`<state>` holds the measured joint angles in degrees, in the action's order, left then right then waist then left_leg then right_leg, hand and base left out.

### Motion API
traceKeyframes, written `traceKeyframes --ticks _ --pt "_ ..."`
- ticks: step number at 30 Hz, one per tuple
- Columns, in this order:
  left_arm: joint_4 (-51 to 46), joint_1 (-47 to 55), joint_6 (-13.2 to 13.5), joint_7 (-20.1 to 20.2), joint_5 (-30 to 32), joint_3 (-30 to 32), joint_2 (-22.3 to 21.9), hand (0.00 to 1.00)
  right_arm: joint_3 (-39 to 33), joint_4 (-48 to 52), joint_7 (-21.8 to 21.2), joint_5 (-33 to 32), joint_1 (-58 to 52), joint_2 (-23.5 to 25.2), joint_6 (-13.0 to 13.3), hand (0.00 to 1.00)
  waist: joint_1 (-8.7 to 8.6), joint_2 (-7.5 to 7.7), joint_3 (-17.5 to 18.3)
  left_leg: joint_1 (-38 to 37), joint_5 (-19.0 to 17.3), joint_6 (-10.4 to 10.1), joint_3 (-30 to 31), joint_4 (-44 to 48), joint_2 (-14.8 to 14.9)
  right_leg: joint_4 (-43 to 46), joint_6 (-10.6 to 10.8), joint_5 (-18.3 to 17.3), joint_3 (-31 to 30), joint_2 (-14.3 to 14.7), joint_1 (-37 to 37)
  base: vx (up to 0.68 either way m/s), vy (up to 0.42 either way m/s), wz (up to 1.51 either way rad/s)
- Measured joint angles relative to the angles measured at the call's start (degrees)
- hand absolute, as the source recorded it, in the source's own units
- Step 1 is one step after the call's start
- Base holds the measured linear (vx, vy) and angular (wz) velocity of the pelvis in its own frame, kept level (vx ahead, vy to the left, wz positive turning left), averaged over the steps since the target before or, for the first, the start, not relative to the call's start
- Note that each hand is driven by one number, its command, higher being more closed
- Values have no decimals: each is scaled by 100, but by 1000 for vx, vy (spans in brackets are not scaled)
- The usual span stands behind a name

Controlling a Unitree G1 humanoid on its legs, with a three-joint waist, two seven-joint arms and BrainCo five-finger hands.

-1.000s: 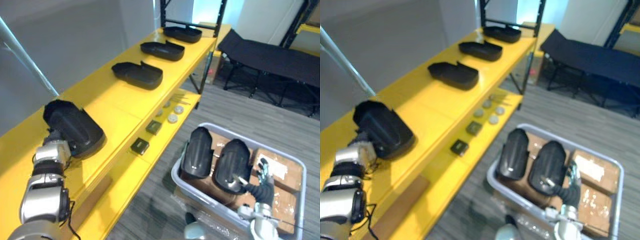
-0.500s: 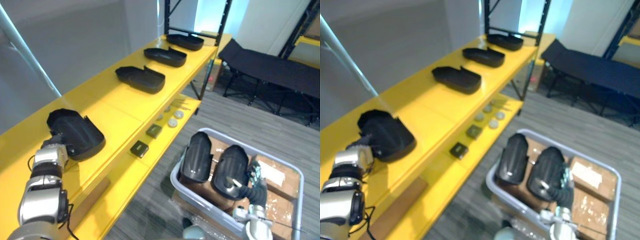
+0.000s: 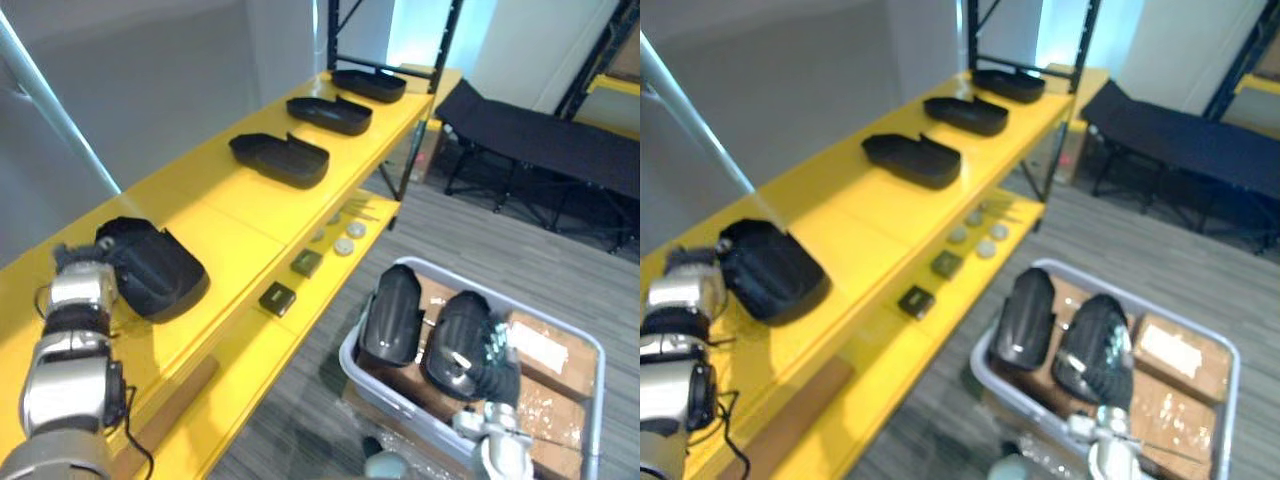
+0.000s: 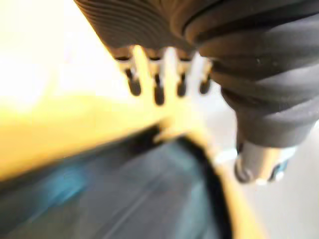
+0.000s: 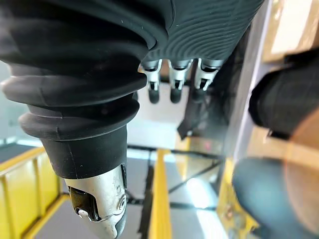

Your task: Walk over and take plastic housings, then place them on the shelf

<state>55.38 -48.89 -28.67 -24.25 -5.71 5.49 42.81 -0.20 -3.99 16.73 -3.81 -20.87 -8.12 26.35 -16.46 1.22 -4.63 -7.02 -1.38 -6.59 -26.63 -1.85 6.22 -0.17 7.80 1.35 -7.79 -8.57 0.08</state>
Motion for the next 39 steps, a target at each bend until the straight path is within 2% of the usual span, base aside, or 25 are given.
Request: traceKeyframes --ticks 2,4,8,10,13,14,15,17,18,19,20,22,23,25,26,28,30,31,33,34,35,38,39 --pt "-14 -364 38 -64 300 -174 209 0 91 -2 94 -12 47 -48 33 0 -1 -3 2 4 18 3 43 -15 -5 7 -4 -2 24 -3 11 -24 -34 11" --pt "-87 -678 89 -171 881 -298 333 0 101 -91 93 -122 87 -85 114 0 -2 -51 61 11 75 8 120 -100 -17 23 -18 -13 143 -11 21 -28 -39 18" --pt "-349 -696 266 -255 1770 -490 460 0 226 -192 38 -487 105 -215 124 0 10 -156 184 -2 128 16 235 -176 -31 18 -33 -27 269 -21 82 -15 -31 16" --pt "-541 -696 422 -436 2019 -726 552 0 330 -303 -35 -693 147 -259 130 0 68 -158 229 -5 153 14 280 -179 -23 18 -53 -42 311 -21 114 -40 -32 12" --pt "-735 -696 521 -674 2023 -865 664 0 385 -333 -62 -899 171 -285 136 0 141 -177 244 -16 232 17 329 -272 -38 19 -54 -44 357 -22 116 -53 -35 11" --pt "-824 -695 707 -970 1954 -886 665 0 388 -332 -46 -901 177 -288 154 0 146 -174 246 -1 259 19 430 -272 -38 19 -60 -50 466 -32 168 -45 -33 24" --pt "-862 -693 772 -1079 1925 -890 668 0 399 -332 -37 -899 187 -288 165 0 168 -167 251 -5 266 17 448 -272 -34 19 -62 -51 481 -29 182 -49 -38 24" --pt "-1232 -531 1145 -1508 1428 -823 728 0 476 -290 20 -887 277 -291 252 0 234 -150 279 3 292 14 492 -273 -21 20 -63 -52 530 -23 198 -37 -29 9" --pt "-1553 -293 1349 -1673 1210 -700 749 0 501 -243 85 -880 351 -291 253 0 247 -153 286 9 301 16 520 -274 -21 20 -65 -54 560 -25 207 -34 -28 10" --pt "-2130 168 1719 -1861 959 -418 711 0 506 -117 114 -881 430 -291 253 0 289 -161 296 16 309 17 538 -276 -20 20 -64 -55 585 -27 210 -24 -20 7" --pt "-2495 449 1905 -1981 861 -241 663 0 490 -27 105 -882 460 -292 254 0 324 -163 304 20 311 14 540 -276 -17 17 -64 -55 591 -26 209 -23 -24 7" --pt "-3979 1676 2326 -2442 892 642 102 0 324 491 77 -879 480 -293 252 0 497 -181 361 34 325 22 561 -278 -11 14 -57 -50 622 -11 210 -5 -25 5" --pt "-4296 1977 2397 -2579 905 840 -78 0 263 616 79 -878 491 -293 251 0 545 -181 372 34 329 18 572 -278 -7 14 -57 -51 633 -7 217 3 -20 5" --pt "-5317 3083 2519 -2948 1043 1526 -899 0 -42 972 75 -882 501 -290 244 0 691 -147 427 34 348 13 692 -279 5 -25 -57 -50 756 -2 312 -3 -22 23" --pt "-5600 3374 2535 -3005 1113 1658 -1150 0 -130 1036 76 -886 487 -280 238 0 701 -126 440 37 357 16 761 -281 4 -44 -58 -52 820 -6 355 -15 -27 42" --pt "-6690 4587 2668 -3230 1164 1921 -2182 0 -433 1275 83 -888 444 -228 143 0 883 -43 505 37 370 6 883 -281 12 -56 -66 -85 950 -5 427 -20 -19 29" --pt "-7109 5341 2730 -3412 1354 1953 -2826 0 -555 1393 83 -889 416 -197 65 0 1048 -32 516 53 391 8 985 -292 8 -58 -72 -103 1061 -14 485 -22 -9 24" --pt "-7194 5549 2737 -3466 1354 1971 -3003 0 -588 1407 89 -890 401 -166 51 0 1083 -10 531 77 407 10 1070 -310 -3 -56 -67 -124 1139 -24 518 -45 -13 48" --pt "-7355 6166 2988 -3845 1346 2125 -3526 0 -657 1444 89 -893 350 -20 -20 0 1232 39 560 111 426 -1 1214 -316 -8 -26 -84 -255 1304 -38 550 -62 -10 38" --pt "-7355 6294 3027 -3979 1346 2164 -3611 0 -665 1444 90 -893 338 0 -21 0 1273 35 558 110 425 -2 1223 -316 -8 -30 -78 -261 1331 -40 570 -60 -7 33" --pt "-7353 6574 3254 -4392 1347 2319 -3797 0 -688 1441 92 -898 314 42 -23 0 1294 27 556 145 421 -5 1375 -317 -23 -34 -68 -277 1464 -56 624 -40 -5 31" --pt "-7302 6810 3478 -4921 1341 2644 -3939 0 -731 1419 96 -901 314 55 -21 0 1408 8 553 227 464 -22 1507 -317 -20 -36 -67 -278 1588 -50 625 -27 -7 28" --pt "-7147 6880 3627 -5090 1281 2820 -3963 0 -741 1354 109 -897 332 54 -17 0 1476 5 552 244 483 -19 1521 -317 -11 -38 -68 -277 1627 -42 633 -9 -12 20"
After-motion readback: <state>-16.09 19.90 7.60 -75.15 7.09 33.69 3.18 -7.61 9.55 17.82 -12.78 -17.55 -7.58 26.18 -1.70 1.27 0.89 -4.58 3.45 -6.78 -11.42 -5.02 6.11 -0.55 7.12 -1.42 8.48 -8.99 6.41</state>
